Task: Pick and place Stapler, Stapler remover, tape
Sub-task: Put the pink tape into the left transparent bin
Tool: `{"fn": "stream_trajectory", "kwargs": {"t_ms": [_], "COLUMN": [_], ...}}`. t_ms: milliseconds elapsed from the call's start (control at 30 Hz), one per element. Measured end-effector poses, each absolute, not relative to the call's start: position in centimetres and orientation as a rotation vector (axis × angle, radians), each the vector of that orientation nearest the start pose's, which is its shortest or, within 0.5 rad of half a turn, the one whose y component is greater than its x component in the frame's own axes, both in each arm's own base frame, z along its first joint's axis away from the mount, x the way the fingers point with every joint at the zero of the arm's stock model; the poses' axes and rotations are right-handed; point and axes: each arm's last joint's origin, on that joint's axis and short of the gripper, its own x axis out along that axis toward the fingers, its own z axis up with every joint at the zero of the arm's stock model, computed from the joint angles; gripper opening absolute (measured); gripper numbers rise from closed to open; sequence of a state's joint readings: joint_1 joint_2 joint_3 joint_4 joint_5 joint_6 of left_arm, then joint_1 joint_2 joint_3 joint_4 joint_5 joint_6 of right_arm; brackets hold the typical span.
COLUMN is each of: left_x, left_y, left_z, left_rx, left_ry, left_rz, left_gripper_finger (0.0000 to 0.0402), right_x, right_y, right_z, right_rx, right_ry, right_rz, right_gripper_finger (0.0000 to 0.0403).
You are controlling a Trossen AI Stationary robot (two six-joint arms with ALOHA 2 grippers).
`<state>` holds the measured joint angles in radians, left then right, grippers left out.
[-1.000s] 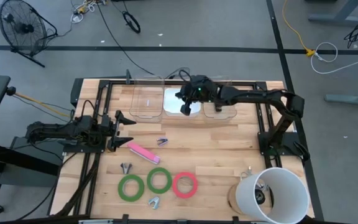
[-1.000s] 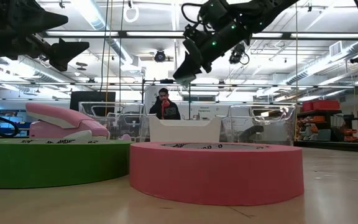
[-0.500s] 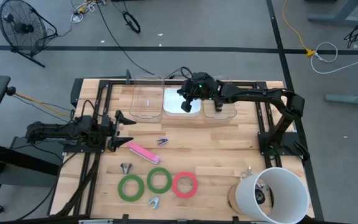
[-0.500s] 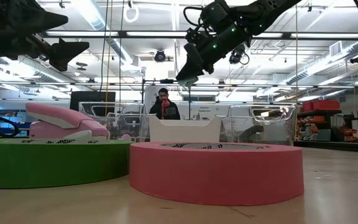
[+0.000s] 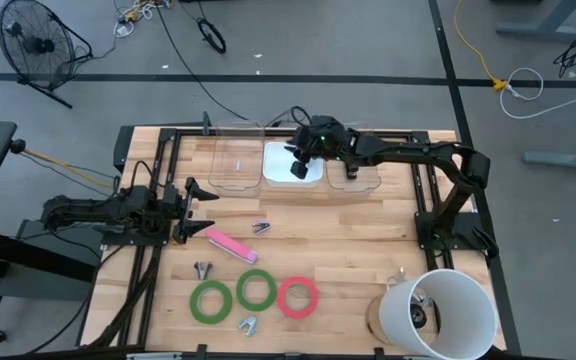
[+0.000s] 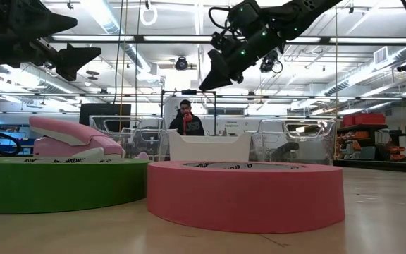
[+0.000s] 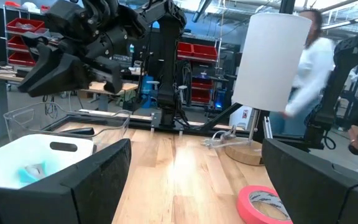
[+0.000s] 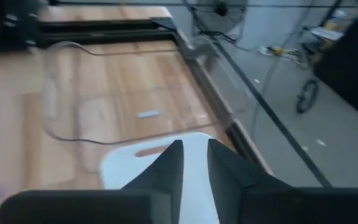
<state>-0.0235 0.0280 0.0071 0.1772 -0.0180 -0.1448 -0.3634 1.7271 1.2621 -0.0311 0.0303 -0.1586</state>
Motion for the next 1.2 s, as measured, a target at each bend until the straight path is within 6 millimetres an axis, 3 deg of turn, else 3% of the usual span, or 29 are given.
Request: {"fn": "stream_trajectory", "kwargs": {"t_ms": [233, 433, 967, 1200], "left_x": [9.8, 9.8, 9.8, 9.8], "left_y": [-0.2, -0.2, -0.2, -0.2], "left_z": [18.1, 18.1, 18.1, 18.1], "left_rx": [-0.148, -0.148, -0.149, -0.149], "left_ry": [-0.156, -0.156, -0.155, -0.155], "left_rz": [-0.017, -0.017, -0.017, -0.017], "left_gripper_finger": [0.0367, 0.0367, 0.0367, 0.0367], "right_x": [37.3, 37.9, 37.2, 36.2], "right_y": [-12.2, -9.1, 2.6, 6.5], "right_z": [26.2, 25.8, 23.7, 23.3], "right_rx": [-0.071, -0.066, 0.01, 0.009], "right_ry": [0.51, 0.552, 0.827, 0.888], "right_rz": [-0.251, -0.152, 0.093, 0.096], "right_gripper_finger": [0.0098, 0.0126, 0.0193, 0.021]}}
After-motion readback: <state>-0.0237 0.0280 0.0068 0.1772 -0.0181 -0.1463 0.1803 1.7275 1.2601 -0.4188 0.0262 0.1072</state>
